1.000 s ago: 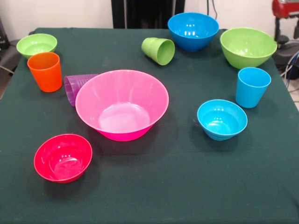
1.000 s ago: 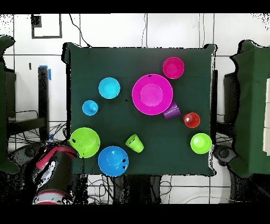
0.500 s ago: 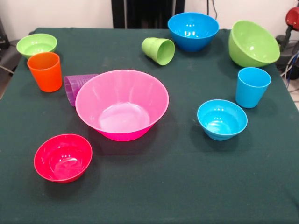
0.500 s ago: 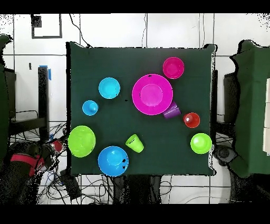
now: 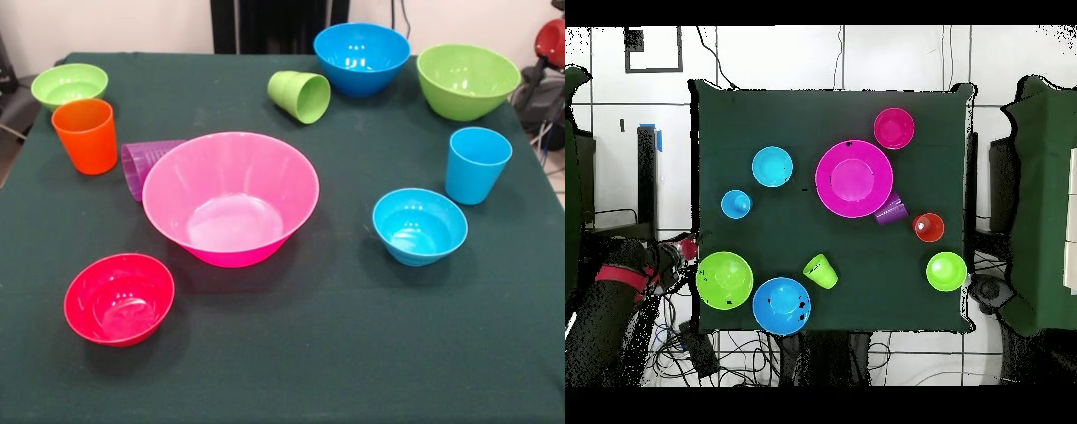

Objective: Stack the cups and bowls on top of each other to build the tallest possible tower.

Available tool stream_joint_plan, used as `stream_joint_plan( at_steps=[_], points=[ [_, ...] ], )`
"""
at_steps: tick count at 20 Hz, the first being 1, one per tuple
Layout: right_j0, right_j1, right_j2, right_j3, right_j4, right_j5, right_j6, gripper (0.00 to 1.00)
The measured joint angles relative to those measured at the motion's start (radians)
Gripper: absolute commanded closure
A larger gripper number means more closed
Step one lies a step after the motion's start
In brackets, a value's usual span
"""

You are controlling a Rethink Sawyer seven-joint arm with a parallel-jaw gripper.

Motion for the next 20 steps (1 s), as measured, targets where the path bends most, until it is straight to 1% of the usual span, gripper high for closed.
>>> stream_joint_plan(
  at_steps=[6,10,11,13,14,20],
  points=[
    [-0.023,0.0,-0.026,-0.003,0.007,0.0,0.0,0.0],
    [-0.044,-0.016,-0.013,0.0,0.037,0.0,0.0,0.0],
    [-0.059,-0.036,0.0,0.007,0.06,0.002,0.0,0.0],
    [-0.071,-0.056,0.012,0.013,0.079,0.006,0.0,0.0],
    [-0.088,-0.086,0.027,0.023,0.106,0.014,0.0,0.0],
    [-0.119,-0.161,0.055,0.041,0.158,0.031,0.0,0.0]
  ],
)
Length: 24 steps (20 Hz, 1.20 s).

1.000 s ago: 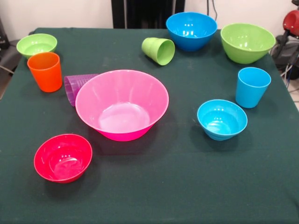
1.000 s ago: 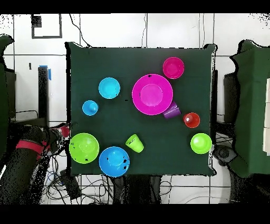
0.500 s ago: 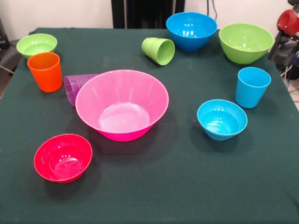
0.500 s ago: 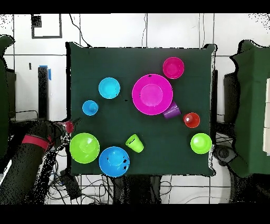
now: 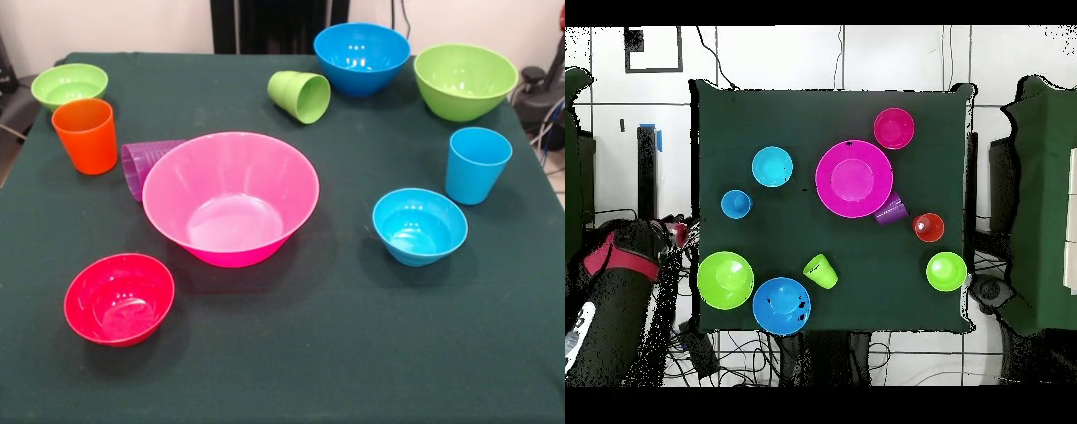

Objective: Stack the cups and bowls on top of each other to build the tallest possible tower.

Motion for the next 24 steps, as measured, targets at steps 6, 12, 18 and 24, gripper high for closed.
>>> stream_joint_plan(
  at_steps=[6,12,18,24],
  points=[
    [-0.04,-0.056,0.054,0.037,0.05,-0.014,0.0,0.0],
    [-0.213,-0.099,0.239,0.164,0.088,-0.204,0.0,0.0],
    [-0.358,-0.102,0.356,0.285,0.076,-0.343,0.0,0.0],
    [-0.447,-0.124,0.428,0.393,0.023,-0.355,0.0,0.0]
  ],
)
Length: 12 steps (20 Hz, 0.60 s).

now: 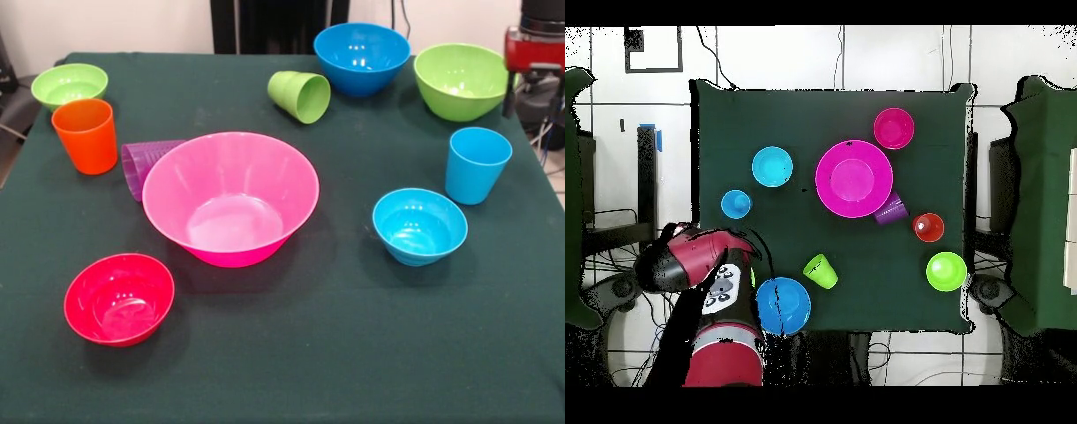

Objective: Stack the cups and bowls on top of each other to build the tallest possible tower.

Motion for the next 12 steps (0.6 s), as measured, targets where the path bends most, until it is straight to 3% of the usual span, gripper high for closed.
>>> stream_joint_plan(
  at_steps=[12],
  points=[
    [-0.011,-0.043,0.049,0.081,-0.08,0.0,0.0,0.0]
  ],
)
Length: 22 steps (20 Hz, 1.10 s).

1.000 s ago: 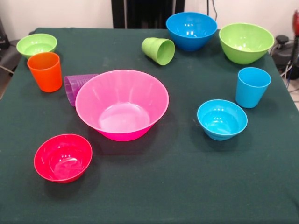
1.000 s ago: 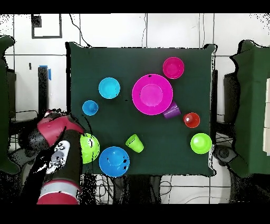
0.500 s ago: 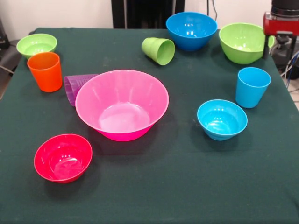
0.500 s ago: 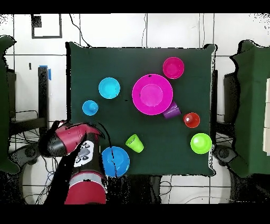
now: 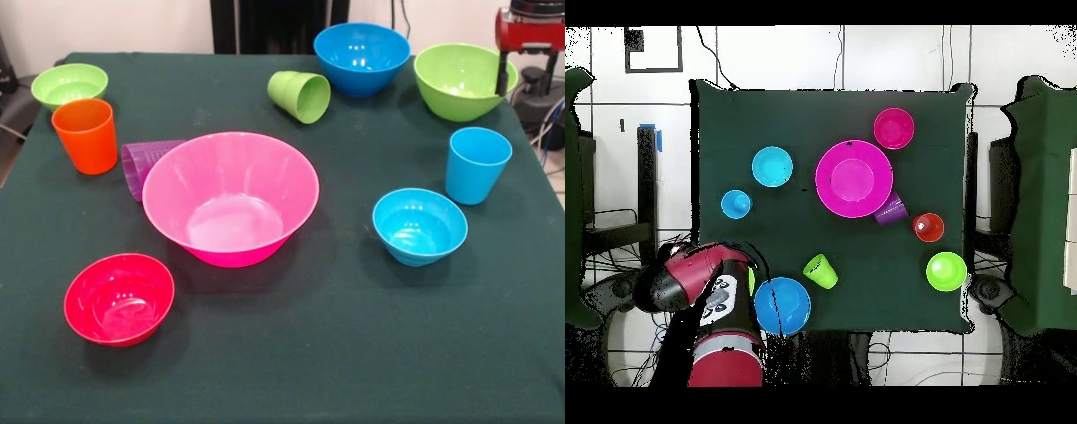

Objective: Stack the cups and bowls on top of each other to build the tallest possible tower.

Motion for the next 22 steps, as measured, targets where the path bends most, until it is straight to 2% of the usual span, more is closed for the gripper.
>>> stream_joint_plan(
  at_steps=[3,7,10,13,18,20,22],
  points=[
    [0.001,-0.003,0.002,0.0,-0.006,0.0,0.0,0.0],
    [0.037,-0.01,-0.033,0.0,-0.035,0.012,0.0,0.0],
    [0.081,-0.044,-0.079,0.0,-0.081,0.086,0.0,0.0],
    [0.096,-0.073,-0.104,0.0,-0.111,0.149,0.0,0.0],
    [0.139,-0.126,-0.185,-0.019,-0.208,0.284,0.0,0.0],
    [0.156,-0.127,-0.206,-0.032,-0.234,0.3,0.0,0.0],
    [0.193,-0.121,-0.246,-0.065,-0.293,0.315,0.0,0.0]
  ],
)
